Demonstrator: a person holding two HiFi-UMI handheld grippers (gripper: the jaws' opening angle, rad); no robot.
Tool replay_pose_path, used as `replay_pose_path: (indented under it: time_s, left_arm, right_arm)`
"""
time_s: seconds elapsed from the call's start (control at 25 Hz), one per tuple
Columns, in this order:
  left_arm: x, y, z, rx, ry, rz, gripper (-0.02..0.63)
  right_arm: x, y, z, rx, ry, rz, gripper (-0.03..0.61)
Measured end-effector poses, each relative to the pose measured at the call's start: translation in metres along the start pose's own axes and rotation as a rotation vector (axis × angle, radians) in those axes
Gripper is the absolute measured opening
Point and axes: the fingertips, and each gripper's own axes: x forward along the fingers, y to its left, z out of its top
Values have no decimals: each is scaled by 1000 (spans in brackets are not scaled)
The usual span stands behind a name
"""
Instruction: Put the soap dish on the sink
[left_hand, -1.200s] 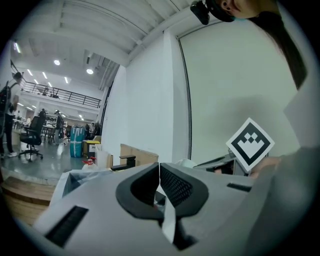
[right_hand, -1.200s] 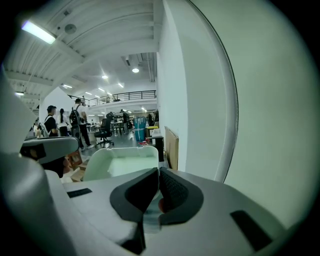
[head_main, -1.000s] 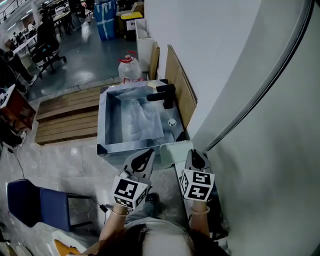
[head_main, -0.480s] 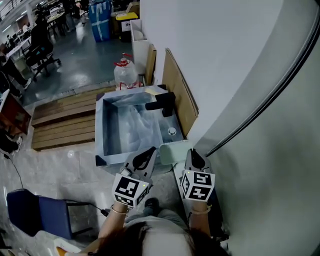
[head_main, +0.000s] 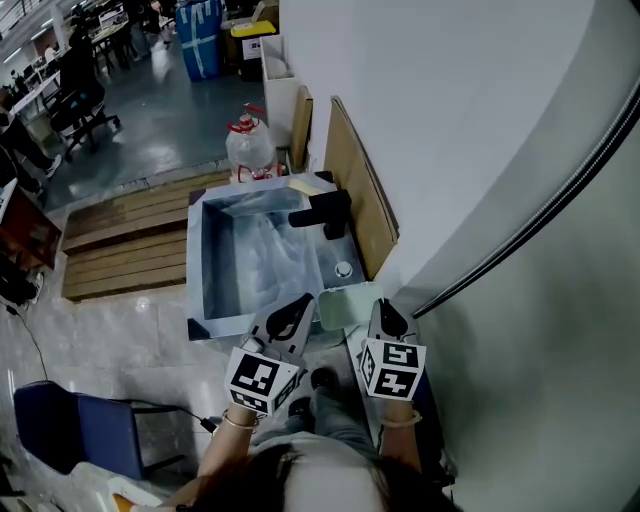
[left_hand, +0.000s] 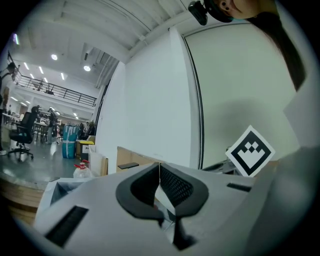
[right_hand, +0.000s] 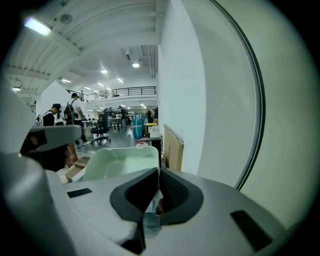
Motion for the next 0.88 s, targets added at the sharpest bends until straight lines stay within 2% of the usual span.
replay_pose_path:
  time_s: [0.36,0.88]
  left_arm:
    - [32,12,-1,1,17,31,9]
    - [69,27,-25,-32,86,71,9]
  right_arm:
    - [39,-11,-12,-13,69,34,31]
    - [93,-18,-46,-17,177,94,31]
